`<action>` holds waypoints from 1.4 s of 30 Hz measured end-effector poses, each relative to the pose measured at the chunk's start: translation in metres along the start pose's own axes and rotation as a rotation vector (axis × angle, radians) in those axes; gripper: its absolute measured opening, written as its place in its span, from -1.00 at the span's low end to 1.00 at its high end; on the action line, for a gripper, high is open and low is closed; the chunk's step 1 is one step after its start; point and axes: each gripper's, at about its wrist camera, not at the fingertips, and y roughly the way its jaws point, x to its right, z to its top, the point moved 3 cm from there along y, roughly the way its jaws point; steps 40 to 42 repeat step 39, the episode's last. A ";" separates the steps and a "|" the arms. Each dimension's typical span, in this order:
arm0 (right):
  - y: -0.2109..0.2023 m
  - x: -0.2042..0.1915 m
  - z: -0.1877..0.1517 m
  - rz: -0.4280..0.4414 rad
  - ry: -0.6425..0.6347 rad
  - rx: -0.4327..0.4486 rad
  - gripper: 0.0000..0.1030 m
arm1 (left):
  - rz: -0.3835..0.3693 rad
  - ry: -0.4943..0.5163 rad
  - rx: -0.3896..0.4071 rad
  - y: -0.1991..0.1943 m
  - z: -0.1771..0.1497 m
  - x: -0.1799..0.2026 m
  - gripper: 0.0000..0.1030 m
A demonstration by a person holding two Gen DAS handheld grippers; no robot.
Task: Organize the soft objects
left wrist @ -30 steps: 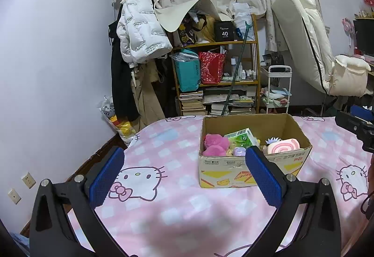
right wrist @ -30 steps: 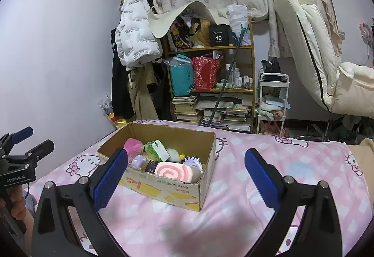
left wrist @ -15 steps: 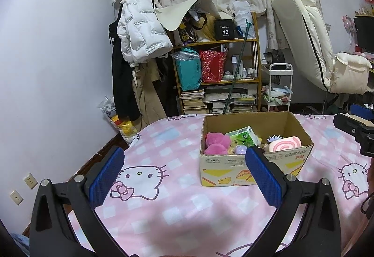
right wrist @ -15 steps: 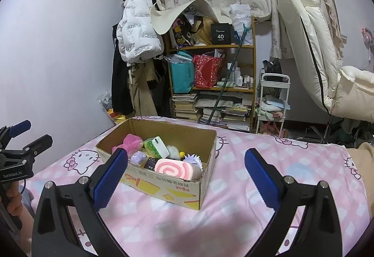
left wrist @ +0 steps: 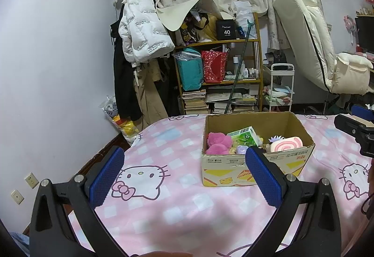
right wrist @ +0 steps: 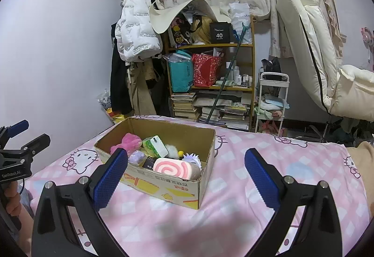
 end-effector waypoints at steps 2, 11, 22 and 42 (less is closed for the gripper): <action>0.000 0.000 0.000 -0.003 0.000 -0.001 1.00 | -0.001 0.001 -0.007 0.002 -0.001 0.000 0.98; 0.002 0.003 -0.003 -0.002 0.000 -0.002 1.00 | -0.002 -0.004 -0.019 0.004 -0.002 -0.002 0.98; 0.003 0.003 -0.004 -0.003 -0.002 -0.002 1.00 | 0.004 -0.002 -0.020 0.006 -0.002 -0.001 0.98; 0.003 0.005 -0.005 -0.002 -0.002 -0.004 1.00 | 0.009 -0.009 -0.031 0.007 -0.004 0.003 0.98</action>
